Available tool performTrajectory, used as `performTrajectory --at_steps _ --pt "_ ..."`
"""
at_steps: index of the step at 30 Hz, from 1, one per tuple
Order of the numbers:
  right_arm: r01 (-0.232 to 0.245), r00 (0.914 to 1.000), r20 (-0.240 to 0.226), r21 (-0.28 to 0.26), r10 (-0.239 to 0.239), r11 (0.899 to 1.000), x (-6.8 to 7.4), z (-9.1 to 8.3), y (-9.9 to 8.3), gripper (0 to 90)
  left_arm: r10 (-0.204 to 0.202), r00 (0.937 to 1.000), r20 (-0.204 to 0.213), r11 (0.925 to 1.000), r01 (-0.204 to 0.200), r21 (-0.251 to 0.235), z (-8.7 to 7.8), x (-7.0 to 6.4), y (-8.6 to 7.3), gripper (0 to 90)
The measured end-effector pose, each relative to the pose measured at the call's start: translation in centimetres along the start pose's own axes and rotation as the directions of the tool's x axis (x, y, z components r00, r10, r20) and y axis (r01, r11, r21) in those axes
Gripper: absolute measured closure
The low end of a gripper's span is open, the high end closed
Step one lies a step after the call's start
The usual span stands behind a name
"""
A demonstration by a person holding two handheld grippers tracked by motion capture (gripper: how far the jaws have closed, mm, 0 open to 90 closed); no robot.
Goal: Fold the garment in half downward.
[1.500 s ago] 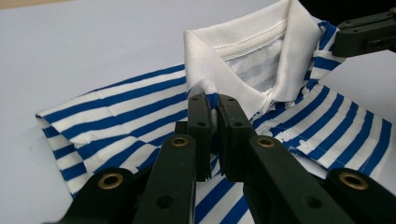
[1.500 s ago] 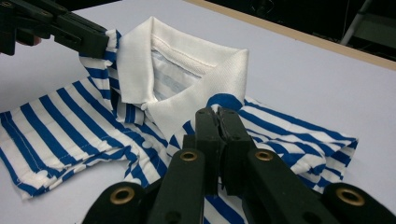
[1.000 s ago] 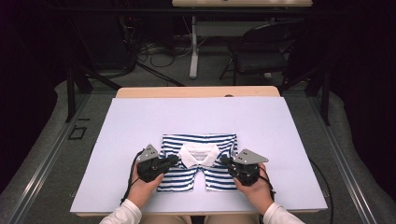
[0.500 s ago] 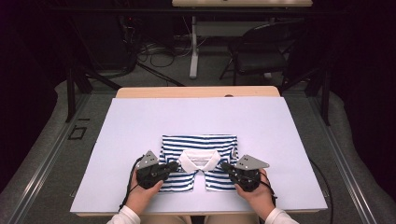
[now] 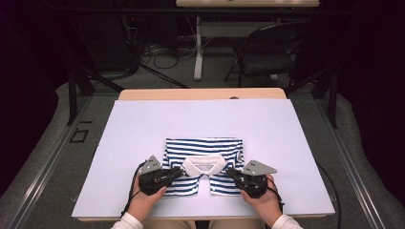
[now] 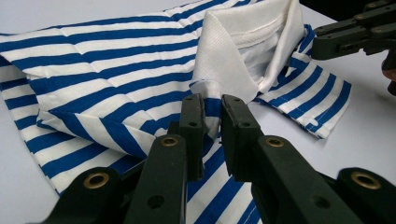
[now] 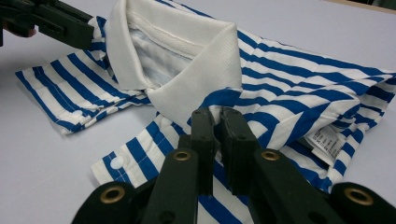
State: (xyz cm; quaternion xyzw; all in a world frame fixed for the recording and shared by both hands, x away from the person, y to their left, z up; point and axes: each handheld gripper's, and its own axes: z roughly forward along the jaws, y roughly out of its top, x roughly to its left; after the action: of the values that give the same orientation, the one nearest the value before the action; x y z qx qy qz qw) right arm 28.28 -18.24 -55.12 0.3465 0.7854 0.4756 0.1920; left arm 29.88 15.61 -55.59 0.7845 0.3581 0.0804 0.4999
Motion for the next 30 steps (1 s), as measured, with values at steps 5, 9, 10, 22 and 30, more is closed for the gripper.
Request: performTrajectory --at_steps 5,9,10,22,30 --pt "-0.003 0.9999 -0.01 0.005 0.003 1.0 0.2 -0.3 -0.1 83.0 0.012 0.9999 0.004 0.9999 -0.012 0.009 -0.2 -0.3 -0.2 76.7" --pt "-0.002 0.9999 -0.013 0.007 0.002 1.0 0.3 -0.6 -0.3 81.5 0.024 0.9997 0.003 0.9996 -0.024 0.017 -0.4 -0.5 -0.4 74.9" --pt "-0.001 0.9999 -0.014 0.007 0.001 1.0 0.3 -0.7 -0.3 81.0 0.024 0.9997 0.006 0.9995 -0.024 0.02 -0.5 -0.5 -0.4 74.3" --pt "-0.039 0.9991 -0.014 0.005 0.039 0.999 0.2 -2.1 -0.7 76.6 0.057 0.9983 -0.002 0.9977 -0.057 0.037 -1.7 -1.4 -0.9 65.4" --pt "-0.043 0.9991 -0.003 -0.006 0.043 0.999 0.1 -2.5 -0.8 74.1 0.037 0.999 -0.026 0.9986 -0.036 0.04 -2.1 -1.2 -1.2 53.8"
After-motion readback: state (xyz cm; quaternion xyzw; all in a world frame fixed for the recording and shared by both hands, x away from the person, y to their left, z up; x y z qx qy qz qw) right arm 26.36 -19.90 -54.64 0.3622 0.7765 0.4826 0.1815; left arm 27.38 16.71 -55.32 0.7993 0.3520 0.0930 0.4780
